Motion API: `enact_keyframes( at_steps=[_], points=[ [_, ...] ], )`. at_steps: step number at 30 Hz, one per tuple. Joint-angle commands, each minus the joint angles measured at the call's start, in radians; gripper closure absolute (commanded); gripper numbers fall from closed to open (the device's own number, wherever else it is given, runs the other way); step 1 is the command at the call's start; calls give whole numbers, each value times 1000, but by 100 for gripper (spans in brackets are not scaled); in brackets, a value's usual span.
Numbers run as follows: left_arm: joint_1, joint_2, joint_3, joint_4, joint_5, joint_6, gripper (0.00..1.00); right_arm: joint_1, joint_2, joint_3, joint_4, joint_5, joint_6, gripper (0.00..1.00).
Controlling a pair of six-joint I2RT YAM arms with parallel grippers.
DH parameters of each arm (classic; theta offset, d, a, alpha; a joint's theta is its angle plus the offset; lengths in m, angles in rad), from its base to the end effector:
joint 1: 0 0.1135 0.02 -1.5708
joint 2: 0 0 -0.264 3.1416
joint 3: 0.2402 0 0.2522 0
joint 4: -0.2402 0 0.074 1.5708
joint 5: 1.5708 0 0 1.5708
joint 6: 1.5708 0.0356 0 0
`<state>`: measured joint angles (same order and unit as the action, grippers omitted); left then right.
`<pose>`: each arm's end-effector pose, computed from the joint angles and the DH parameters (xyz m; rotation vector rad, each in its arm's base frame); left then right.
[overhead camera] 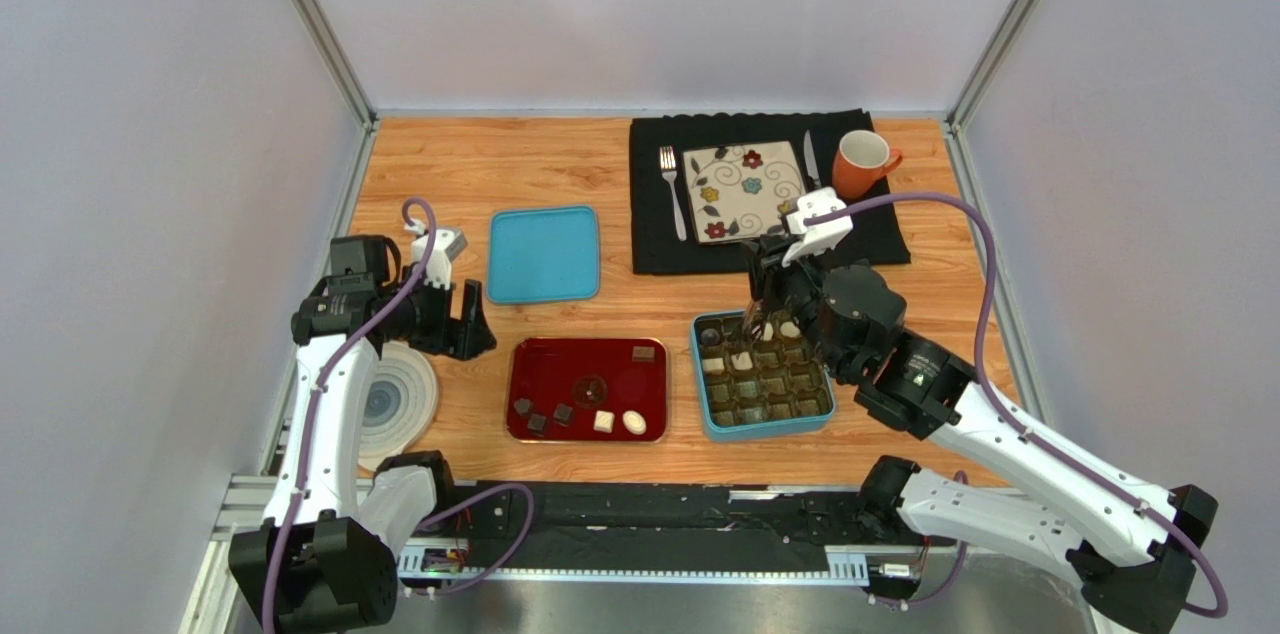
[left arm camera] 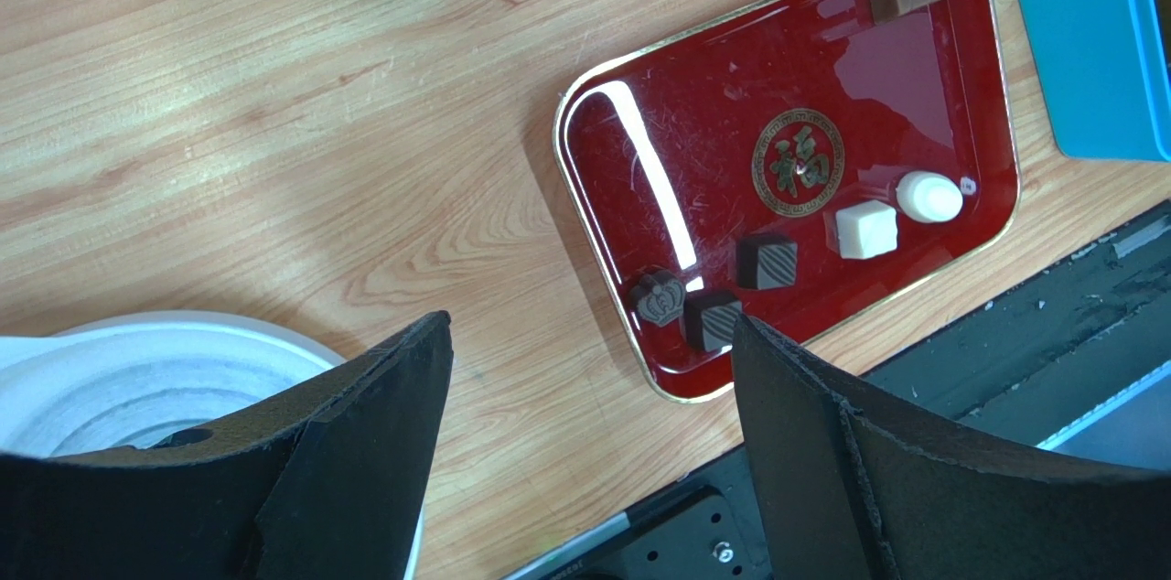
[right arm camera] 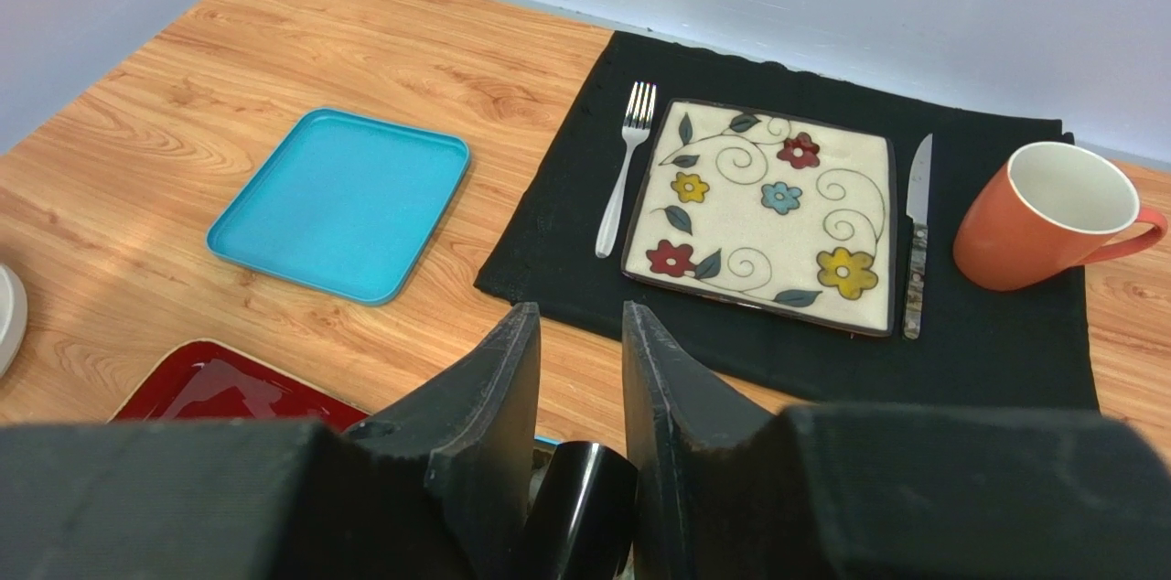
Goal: Pack the chocolate
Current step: Place the fake chocolate in the packing box.
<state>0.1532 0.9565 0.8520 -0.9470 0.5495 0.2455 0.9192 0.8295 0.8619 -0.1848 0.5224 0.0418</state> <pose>0.1704 0.0075 0.2728 0.2995 2.4653 -0.5540 0.1283 0.1389 0.3602 -0.3618 1.6711 0.2660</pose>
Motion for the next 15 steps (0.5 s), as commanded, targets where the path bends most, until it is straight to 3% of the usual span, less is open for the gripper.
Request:
enact_keyframes(
  at_steps=[1, 15],
  points=[
    [5, -13, 35, -4, 18, 14, 17, -3, -18, 14, 22, -13, 9, 70],
    [6, -10, 35, -1, 23, 9, 17, 12, 36, 100, 80, -108, 35, 73]
  ],
)
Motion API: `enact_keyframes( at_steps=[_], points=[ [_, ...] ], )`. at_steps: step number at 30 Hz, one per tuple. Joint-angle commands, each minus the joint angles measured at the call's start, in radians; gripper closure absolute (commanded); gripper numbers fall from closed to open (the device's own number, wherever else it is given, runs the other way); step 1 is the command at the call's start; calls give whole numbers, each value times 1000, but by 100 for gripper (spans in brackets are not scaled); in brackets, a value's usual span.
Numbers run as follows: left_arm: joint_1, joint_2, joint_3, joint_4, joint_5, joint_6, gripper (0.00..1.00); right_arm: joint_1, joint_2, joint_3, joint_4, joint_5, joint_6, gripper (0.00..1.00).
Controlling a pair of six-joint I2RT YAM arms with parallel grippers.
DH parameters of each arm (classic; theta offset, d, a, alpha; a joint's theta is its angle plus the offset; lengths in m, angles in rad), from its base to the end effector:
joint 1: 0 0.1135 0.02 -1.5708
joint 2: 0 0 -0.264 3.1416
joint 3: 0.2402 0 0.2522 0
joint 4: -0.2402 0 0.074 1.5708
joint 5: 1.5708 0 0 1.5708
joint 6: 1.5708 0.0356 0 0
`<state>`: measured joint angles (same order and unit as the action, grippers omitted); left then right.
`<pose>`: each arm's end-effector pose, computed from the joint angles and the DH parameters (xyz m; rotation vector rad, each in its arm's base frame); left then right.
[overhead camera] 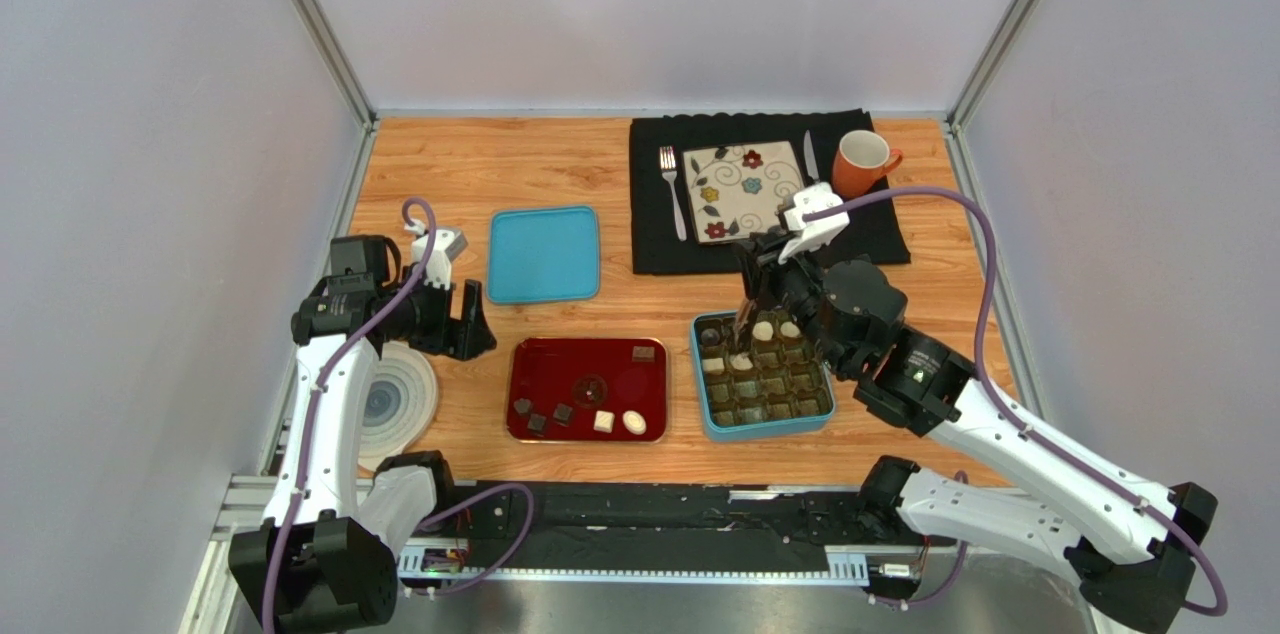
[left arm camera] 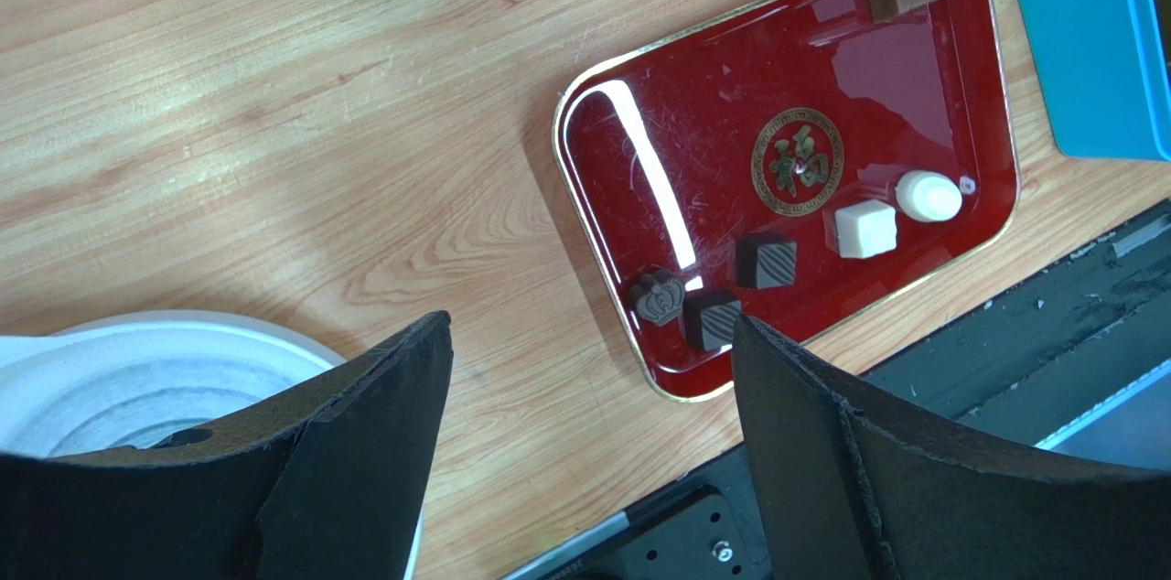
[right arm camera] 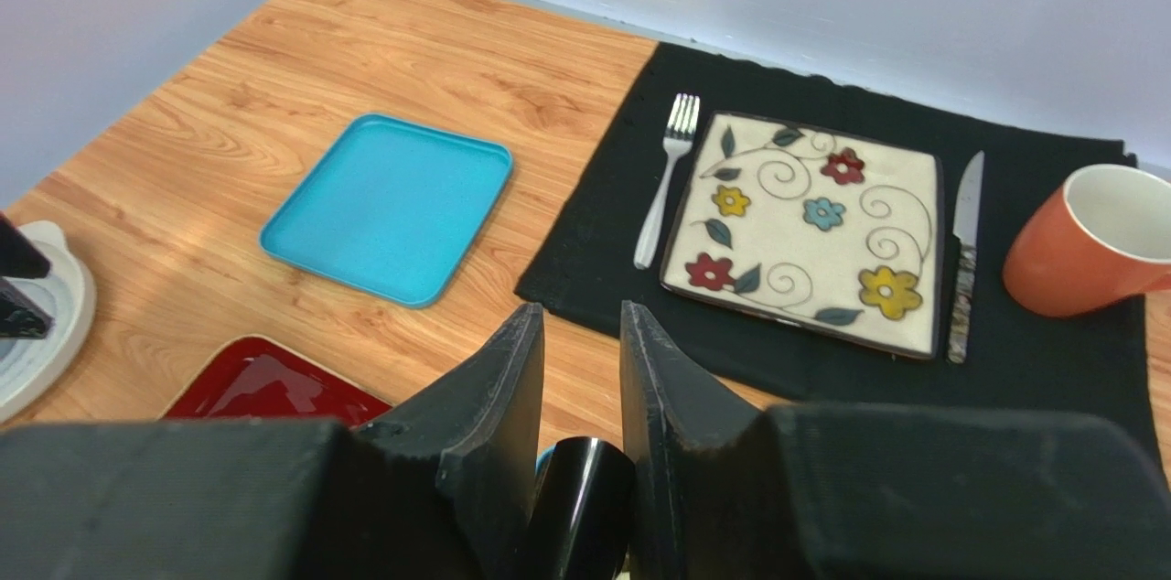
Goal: Pack the chocolate
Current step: Place the fake chocolate in the packing box.
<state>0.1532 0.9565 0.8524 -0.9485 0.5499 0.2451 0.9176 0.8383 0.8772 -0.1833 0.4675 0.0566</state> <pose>0.1702 0.0075 0.2728 0.2989 2.4662 -0.5551 0.1286 0.1416 0.3640 -0.3855 1.6663 0.3258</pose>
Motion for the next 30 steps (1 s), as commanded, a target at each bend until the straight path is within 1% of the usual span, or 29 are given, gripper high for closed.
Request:
enact_keyframes(
  at_steps=[1, 11, 17, 24, 26, 30],
  points=[
    [6, -13, 36, -2, 21, 10, 17, 20, 39, 106, 88, -64, 19, 74],
    [6, -15, 36, -6, 15, 16, 17, 151, 274, 181, 237, -59, 12, 74],
    [6, -13, 39, -9, 12, 20, 17, 168, 370, 171, 318, -44, 35, 74],
    [6, -12, 37, -9, 13, 25, 17, 190, 459, 175, 383, 9, 32, 74],
    [6, -13, 37, -10, 12, 28, 16, 199, 485, 181, 395, 32, 19, 73],
    [6, -12, 40, -12, 8, 33, 16, 207, 510, 197, 398, 63, 12, 66]
  ],
)
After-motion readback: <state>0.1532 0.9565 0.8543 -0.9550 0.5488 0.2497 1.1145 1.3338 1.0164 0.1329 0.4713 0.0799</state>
